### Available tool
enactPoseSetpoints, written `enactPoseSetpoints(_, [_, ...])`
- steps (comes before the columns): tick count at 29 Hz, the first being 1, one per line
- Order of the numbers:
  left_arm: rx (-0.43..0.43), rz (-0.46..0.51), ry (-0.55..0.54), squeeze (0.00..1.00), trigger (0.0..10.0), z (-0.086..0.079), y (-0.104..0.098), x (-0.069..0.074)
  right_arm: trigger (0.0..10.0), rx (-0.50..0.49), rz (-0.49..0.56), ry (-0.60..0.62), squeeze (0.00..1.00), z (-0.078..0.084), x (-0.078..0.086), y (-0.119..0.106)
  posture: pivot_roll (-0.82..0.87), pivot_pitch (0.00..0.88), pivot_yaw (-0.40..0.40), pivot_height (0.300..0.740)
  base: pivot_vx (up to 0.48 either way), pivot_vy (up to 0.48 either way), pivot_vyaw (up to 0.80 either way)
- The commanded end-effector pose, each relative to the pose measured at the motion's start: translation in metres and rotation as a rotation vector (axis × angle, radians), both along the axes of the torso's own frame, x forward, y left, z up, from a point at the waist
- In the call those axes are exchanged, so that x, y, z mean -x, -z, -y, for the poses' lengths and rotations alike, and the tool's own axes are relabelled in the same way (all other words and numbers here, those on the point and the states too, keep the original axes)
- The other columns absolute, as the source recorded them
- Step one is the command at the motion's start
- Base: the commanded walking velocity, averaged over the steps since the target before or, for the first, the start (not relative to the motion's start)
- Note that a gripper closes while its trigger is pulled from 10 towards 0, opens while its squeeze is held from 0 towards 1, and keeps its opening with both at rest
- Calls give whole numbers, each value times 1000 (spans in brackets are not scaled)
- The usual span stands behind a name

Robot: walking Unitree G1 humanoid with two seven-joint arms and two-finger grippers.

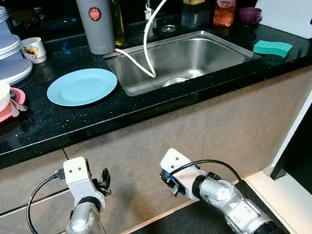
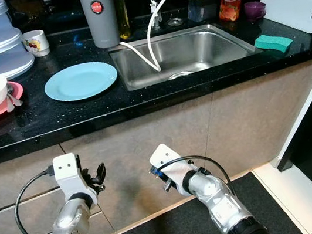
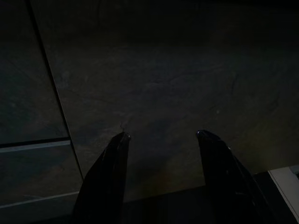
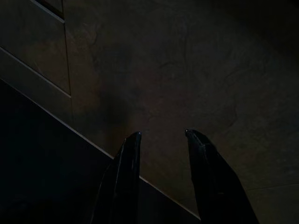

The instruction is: Kitchen organization

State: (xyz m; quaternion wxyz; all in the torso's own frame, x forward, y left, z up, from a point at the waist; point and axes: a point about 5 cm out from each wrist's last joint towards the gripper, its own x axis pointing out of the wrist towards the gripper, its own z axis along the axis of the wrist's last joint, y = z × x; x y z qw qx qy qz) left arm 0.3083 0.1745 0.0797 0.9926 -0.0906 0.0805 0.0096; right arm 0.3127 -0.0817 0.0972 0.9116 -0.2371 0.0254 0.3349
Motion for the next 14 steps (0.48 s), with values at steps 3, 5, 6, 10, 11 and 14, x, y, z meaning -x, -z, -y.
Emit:
enactPoseSetpoints(3, [9,-20,5,0,10000,2,4,1,10000,-5,-7,4,0,2,1,1,-102,71,-9,740,0,0,0])
enactPoseSetpoints(5, [8,-19,6,0,10000,2,4,2,10000,-5,-7,4,0,2,1,2,-103,64,-10,740,0,0,0])
enactPoseSetpoints(6, [8,-19,6,0,10000,2,4,2,10000,-5,-7,4,0,2,1,2,-103,64,-10,740,0,0,0])
enactPoseSetpoints(10, [6,-19,8,0,10000,3,5,2,10000,-4,-7,4,0,2,2,2,-104,56,-9,740,0,0,0])
enactPoseSetpoints(11, [5,-19,9,0,10000,3,5,2,10000,-4,-7,4,0,2,2,2,-104,56,-9,740,0,0,0])
enactPoseSetpoints(14, [4,-19,12,0,10000,3,5,3,10000,-4,-7,4,0,2,3,3,-103,50,-10,740,0,0,0])
